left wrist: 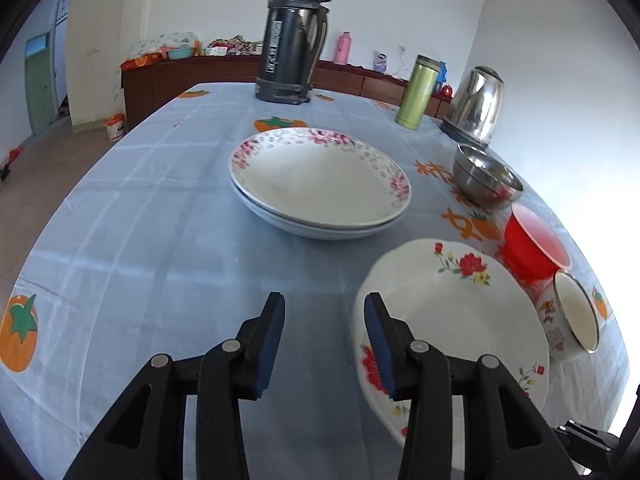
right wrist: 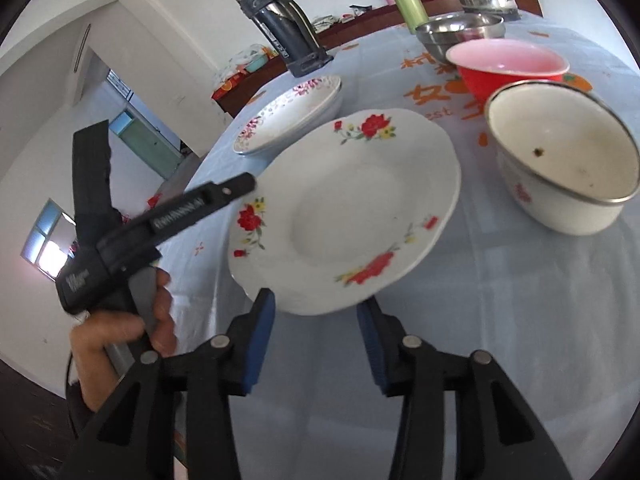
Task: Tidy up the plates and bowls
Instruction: 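Lift the red-flower plate off the table with the left tool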
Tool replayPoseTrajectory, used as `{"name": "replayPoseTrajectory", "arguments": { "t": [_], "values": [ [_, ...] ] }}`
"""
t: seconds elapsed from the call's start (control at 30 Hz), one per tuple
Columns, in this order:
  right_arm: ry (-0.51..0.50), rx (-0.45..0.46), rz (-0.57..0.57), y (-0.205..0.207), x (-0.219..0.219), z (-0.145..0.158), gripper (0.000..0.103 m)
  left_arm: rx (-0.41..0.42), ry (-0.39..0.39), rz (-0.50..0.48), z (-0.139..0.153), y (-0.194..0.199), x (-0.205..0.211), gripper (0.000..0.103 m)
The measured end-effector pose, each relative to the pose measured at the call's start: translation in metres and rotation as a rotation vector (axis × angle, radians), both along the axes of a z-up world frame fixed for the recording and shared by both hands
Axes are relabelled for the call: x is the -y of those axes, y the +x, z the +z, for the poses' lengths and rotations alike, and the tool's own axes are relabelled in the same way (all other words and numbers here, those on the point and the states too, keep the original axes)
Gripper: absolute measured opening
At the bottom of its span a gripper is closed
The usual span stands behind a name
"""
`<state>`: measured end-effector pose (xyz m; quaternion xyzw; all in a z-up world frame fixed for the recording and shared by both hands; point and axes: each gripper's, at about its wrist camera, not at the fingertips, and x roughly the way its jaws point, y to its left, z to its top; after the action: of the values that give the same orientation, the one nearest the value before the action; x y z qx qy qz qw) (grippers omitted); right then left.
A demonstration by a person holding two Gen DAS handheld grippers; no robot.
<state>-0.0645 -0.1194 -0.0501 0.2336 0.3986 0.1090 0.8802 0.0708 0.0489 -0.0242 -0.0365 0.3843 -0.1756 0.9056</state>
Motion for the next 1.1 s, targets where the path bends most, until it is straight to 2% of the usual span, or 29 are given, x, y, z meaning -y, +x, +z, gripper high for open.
{"name": "replayPoseTrajectory", "arguments": {
  "t": [0.2,0.3,0.47,0.57,0.77,0.87,0.97,1.03,1.1],
  "values": [
    [-0.002,0.015,-0.11,-0.001,0.027,0.004,0.051,-0.036,-0.033,0.027,-0.004,0.013,-0.007,0.048],
    [0.052,-0.007,-0.147,0.009,0.04,-0.003,0.051,-0.052,-0.052,0.004,-0.006,0.018,-0.005,0.05],
    [0.026,-0.002,-0.179,0.021,0.044,-0.005,0.051,-0.064,-0.069,-0.056,-0.006,0.017,0.006,0.052],
    [-0.003,0.006,-0.183,0.025,0.042,-0.004,0.045,-0.104,-0.105,-0.108,-0.011,0.017,0.016,0.052],
    [-0.036,0.002,-0.177,0.036,0.039,-0.007,0.032,-0.115,-0.054,-0.149,-0.02,0.014,0.037,0.052],
    [-0.067,0.005,-0.173,0.041,0.035,-0.009,0.023,-0.097,-0.045,-0.146,-0.021,0.011,0.04,0.052],
    [-0.081,0.002,-0.177,0.043,0.034,-0.008,0.022,-0.073,-0.013,-0.129,-0.021,0.008,0.044,0.049],
    [-0.083,0.003,-0.176,0.044,0.035,-0.008,0.022,-0.078,-0.028,-0.118,-0.022,0.01,0.04,0.044],
    [-0.094,0.01,-0.162,0.043,0.032,-0.007,0.022,-0.078,-0.035,-0.091,-0.022,0.011,0.035,0.043]
  ]
}}
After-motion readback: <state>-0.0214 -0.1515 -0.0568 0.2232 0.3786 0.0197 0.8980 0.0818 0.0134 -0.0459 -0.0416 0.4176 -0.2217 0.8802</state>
